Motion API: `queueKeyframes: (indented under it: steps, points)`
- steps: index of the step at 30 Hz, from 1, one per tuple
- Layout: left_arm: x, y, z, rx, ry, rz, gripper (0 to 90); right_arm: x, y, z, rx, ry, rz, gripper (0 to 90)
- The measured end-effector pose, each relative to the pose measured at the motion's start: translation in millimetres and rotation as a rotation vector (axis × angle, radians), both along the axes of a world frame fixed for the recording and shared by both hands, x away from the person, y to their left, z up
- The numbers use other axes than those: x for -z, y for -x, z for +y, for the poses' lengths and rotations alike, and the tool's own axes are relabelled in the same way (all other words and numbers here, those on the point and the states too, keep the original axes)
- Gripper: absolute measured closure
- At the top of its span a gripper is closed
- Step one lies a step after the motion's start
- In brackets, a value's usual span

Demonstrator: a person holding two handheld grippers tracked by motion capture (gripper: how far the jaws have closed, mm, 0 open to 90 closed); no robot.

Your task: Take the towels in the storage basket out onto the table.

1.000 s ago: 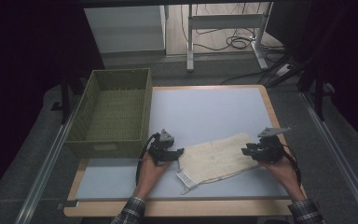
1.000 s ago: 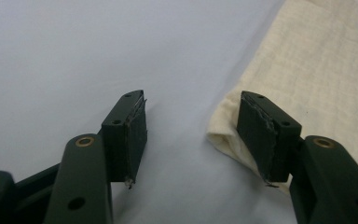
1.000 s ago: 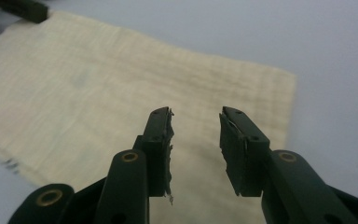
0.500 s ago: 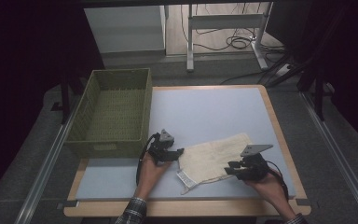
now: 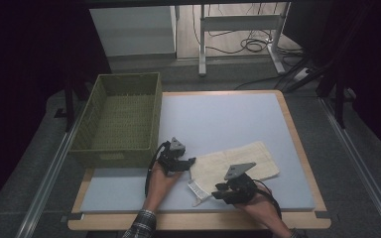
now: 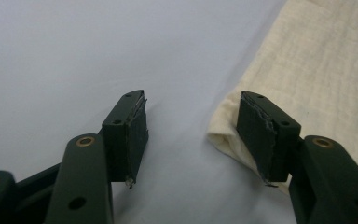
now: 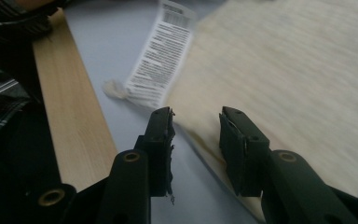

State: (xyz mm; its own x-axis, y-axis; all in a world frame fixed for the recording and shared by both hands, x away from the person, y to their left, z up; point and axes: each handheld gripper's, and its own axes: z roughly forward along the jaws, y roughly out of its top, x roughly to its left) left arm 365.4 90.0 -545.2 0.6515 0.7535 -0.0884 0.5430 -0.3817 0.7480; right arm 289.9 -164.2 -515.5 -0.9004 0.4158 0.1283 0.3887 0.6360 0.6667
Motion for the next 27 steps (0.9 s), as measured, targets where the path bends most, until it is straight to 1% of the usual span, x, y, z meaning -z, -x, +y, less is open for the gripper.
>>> queueKeyframes:
  steps: [6, 11, 13, 15, 18, 20, 21, 22, 25, 26, 27]
  points:
    - [-0.1, -0.2, 0.3, 0.003, -0.001, 0.000, 42.8, 1.6, 5.5, 25.8, -0.040, 0.005, 0.013, 60.2]
    - [0.0, -0.3, 0.4, 0.002, 0.000, 0.000, 42.9, 5.3, 6.7, 45.3, -0.051, 0.024, 0.013, 56.6]
    - [0.0, -0.4, 0.4, 0.002, 0.000, 0.000, 42.9, 6.7, 7.6, 52.5, -0.048, 0.046, -0.003, 55.1]
    - [0.0, -0.3, 0.4, 0.001, 0.000, 0.000, 42.9, 7.4, 8.7, 58.1, -0.046, 0.075, -0.043, 55.3]
    - [0.0, -0.2, 0.3, 0.001, 0.000, 0.001, 42.9, 7.1, 10.2, 60.8, -0.042, 0.117, -0.091, 64.5]
    - [0.1, -0.1, 0.1, -0.001, 0.002, 0.001, 42.9, 6.3, 7.4, 59.3, -0.023, 0.129, -0.094, 76.6]
    - [-0.1, 0.0, 0.1, -0.001, 0.000, 0.001, 42.9, 6.3, 4.8, 57.9, -0.014, 0.125, -0.083, 81.2]
    - [-0.1, 0.1, 0.0, -0.001, -0.001, 0.001, 43.0, 6.3, 0.8, 55.7, -0.009, 0.113, -0.055, 83.5]
    - [-0.4, 0.3, 0.3, -0.009, -0.004, -0.004, 46.0, 6.7, -4.5, 52.7, -0.003, 0.087, -0.011, 85.1]
    - [-0.6, 0.9, 0.4, 0.013, 0.002, -0.009, 49.6, 6.9, -5.9, 51.5, -0.002, 0.077, 0.004, 85.2]
    - [-0.7, 1.3, 0.3, 0.060, 0.014, -0.010, 60.3, 7.2, -7.4, 49.9, 0.003, 0.062, 0.026, 85.4]
